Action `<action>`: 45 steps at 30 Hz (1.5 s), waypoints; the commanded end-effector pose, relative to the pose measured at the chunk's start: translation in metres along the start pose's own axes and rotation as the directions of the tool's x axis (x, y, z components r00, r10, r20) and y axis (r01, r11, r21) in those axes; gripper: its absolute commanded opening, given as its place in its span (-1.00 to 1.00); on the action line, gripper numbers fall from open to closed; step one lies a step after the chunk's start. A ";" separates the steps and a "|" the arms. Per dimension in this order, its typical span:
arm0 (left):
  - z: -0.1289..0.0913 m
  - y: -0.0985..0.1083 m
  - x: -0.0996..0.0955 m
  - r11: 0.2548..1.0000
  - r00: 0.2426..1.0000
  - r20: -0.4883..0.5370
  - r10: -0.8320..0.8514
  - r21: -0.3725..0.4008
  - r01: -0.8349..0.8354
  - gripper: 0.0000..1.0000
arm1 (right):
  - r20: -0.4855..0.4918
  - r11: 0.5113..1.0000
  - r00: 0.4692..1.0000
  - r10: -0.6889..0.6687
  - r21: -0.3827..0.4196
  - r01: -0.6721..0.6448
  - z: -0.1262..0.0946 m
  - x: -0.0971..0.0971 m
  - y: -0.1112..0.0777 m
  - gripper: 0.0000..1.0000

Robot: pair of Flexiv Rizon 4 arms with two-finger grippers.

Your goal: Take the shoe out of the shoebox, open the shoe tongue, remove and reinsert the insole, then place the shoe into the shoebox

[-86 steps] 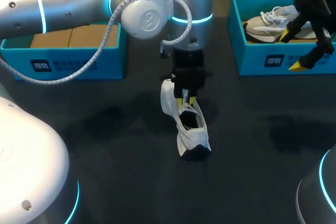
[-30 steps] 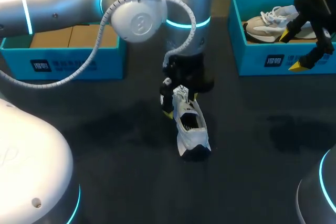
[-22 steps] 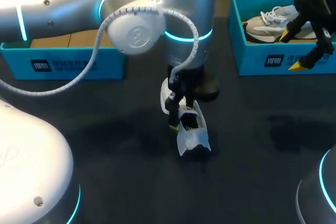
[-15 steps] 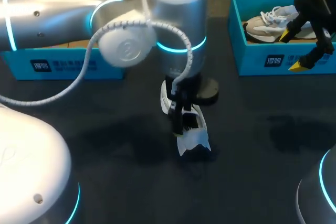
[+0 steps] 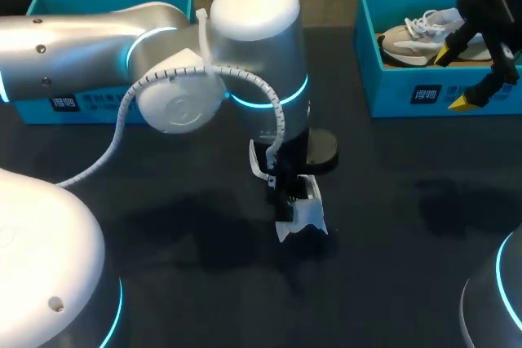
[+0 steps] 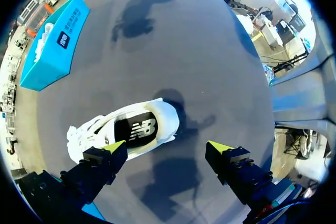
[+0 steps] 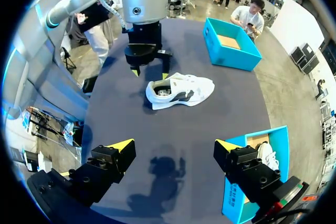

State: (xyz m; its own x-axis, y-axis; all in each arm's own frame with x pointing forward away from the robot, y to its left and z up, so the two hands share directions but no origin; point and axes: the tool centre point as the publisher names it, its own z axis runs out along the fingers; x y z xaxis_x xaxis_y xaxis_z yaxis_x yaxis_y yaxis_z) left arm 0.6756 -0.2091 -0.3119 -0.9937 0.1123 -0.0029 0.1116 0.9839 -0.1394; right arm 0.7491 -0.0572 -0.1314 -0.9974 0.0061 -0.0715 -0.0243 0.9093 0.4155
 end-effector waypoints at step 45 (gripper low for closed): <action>0.060 -0.031 0.013 0.966 0.974 -0.019 -0.226 -0.130 0.221 1.00 | -0.004 1.000 1.000 0.000 0.002 0.000 0.000 -0.002 0.000 1.00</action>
State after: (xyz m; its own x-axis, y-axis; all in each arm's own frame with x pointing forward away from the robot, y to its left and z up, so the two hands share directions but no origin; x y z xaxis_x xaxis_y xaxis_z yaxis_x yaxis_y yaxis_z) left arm 0.6586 -0.2336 -0.3623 -0.9928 -0.1082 0.0523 -0.1107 0.9927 -0.0481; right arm 0.7491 -0.0572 -0.1315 -0.9974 0.0060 -0.0715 -0.0243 0.9093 0.4155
